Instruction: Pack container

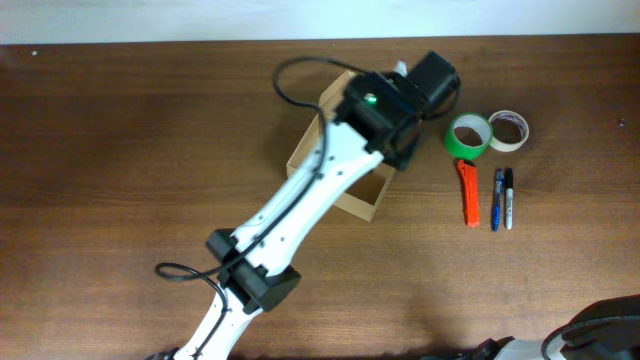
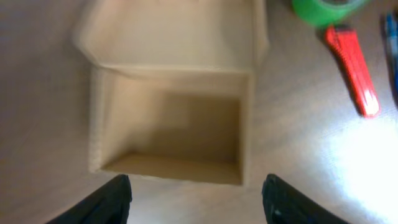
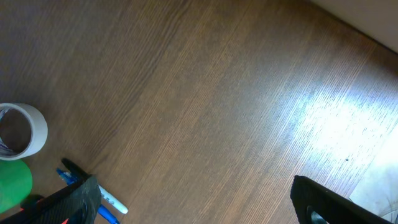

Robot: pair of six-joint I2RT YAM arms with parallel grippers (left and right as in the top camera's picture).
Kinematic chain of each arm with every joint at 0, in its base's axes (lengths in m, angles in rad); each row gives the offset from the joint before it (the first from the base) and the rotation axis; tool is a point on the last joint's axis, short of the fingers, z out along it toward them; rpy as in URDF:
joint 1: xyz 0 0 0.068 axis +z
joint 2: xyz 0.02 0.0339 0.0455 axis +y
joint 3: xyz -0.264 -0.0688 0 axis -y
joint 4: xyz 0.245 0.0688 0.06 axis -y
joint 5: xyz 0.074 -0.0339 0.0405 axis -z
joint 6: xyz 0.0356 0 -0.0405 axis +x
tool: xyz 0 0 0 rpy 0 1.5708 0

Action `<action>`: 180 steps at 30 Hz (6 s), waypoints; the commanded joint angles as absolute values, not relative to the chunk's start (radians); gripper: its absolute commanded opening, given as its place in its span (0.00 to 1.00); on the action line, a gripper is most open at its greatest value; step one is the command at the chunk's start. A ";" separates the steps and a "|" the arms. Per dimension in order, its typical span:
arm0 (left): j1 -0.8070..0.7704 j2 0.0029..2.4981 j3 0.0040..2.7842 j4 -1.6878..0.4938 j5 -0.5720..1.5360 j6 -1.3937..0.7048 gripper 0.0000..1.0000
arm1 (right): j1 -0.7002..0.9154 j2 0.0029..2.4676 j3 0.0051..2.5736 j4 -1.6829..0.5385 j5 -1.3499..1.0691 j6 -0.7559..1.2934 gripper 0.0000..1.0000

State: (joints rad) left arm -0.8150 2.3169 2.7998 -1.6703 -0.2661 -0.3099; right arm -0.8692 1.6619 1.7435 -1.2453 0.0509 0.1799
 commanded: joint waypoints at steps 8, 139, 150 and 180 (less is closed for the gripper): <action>-0.590 2.209 2.941 -1.687 -0.393 -0.229 0.72 | -0.871 1.666 1.765 -1.242 -0.147 0.173 0.99; -0.008 2.184 2.933 -1.681 -0.374 -0.192 1.00 | 0.445 2.363 2.509 -1.581 -0.008 0.205 0.04; -0.008 2.184 2.933 -1.681 -0.374 -0.192 1.00 | 0.466 2.433 2.471 -1.581 -0.004 0.205 0.04; -0.008 2.184 2.933 -1.681 -0.374 -0.192 1.00 | 0.491 2.448 2.297 -1.348 0.017 0.194 0.04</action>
State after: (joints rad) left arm -0.0162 2.2158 2.9250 -1.6821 -0.3714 -0.2012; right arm 0.4843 2.4405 2.3054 -1.3544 0.0021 0.1974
